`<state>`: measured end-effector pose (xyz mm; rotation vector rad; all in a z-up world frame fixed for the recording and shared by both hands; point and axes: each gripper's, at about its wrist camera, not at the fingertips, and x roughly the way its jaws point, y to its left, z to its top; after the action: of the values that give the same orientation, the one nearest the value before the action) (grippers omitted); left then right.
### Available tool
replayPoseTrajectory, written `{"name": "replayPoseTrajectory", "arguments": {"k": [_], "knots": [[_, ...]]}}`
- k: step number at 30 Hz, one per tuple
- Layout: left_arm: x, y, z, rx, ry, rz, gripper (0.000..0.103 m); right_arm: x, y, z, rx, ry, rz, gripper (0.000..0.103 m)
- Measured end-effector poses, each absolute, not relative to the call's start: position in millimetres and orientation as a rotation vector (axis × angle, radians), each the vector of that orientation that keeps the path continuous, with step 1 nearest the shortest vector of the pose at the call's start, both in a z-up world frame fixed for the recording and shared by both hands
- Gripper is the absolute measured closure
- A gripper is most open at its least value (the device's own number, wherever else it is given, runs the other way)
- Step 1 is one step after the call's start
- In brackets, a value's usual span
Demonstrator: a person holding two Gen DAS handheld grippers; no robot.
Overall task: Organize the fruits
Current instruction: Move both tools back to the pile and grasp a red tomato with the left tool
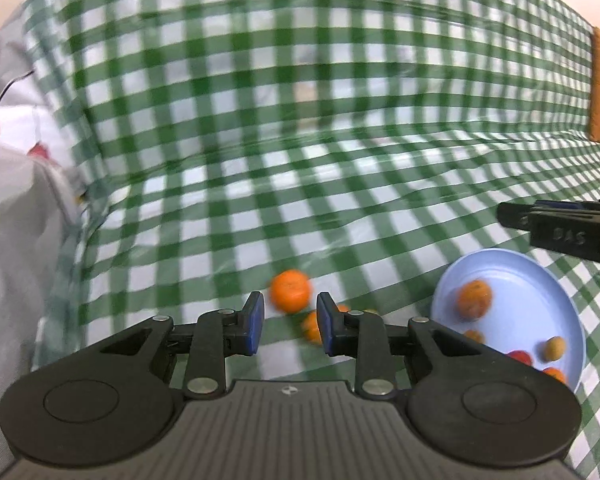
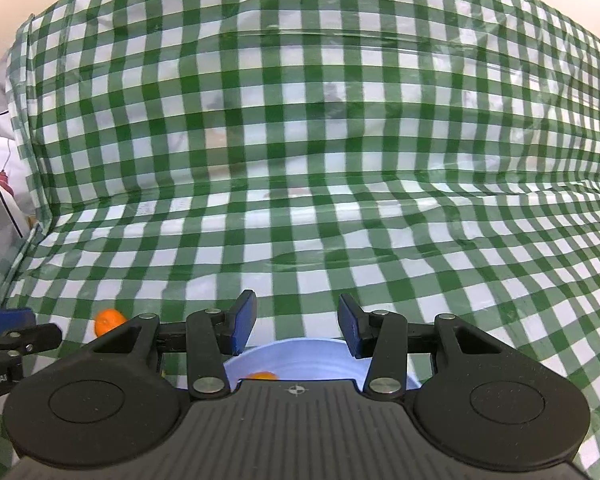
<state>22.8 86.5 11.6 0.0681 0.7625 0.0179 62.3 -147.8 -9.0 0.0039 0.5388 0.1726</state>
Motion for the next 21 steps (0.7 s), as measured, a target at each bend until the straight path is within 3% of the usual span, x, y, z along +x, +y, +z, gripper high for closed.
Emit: {"name": "replayPoseTrajectory", "arguments": {"k": [8, 12, 21], "knots": [[8, 121, 2, 0.037, 0.816, 0.026, 0.071, 65, -115, -13, -0.002, 0.555, 0.227, 0.057], [3, 129, -5, 0.003, 0.861, -0.017, 0.071, 72, -99, -21, 0.0, 0.586, 0.274, 0.069], [-1, 142, -20, -0.033, 0.914, -0.053, 0.071, 83, -57, -53, 0.022, 0.704, 0.347, 0.069]]}}
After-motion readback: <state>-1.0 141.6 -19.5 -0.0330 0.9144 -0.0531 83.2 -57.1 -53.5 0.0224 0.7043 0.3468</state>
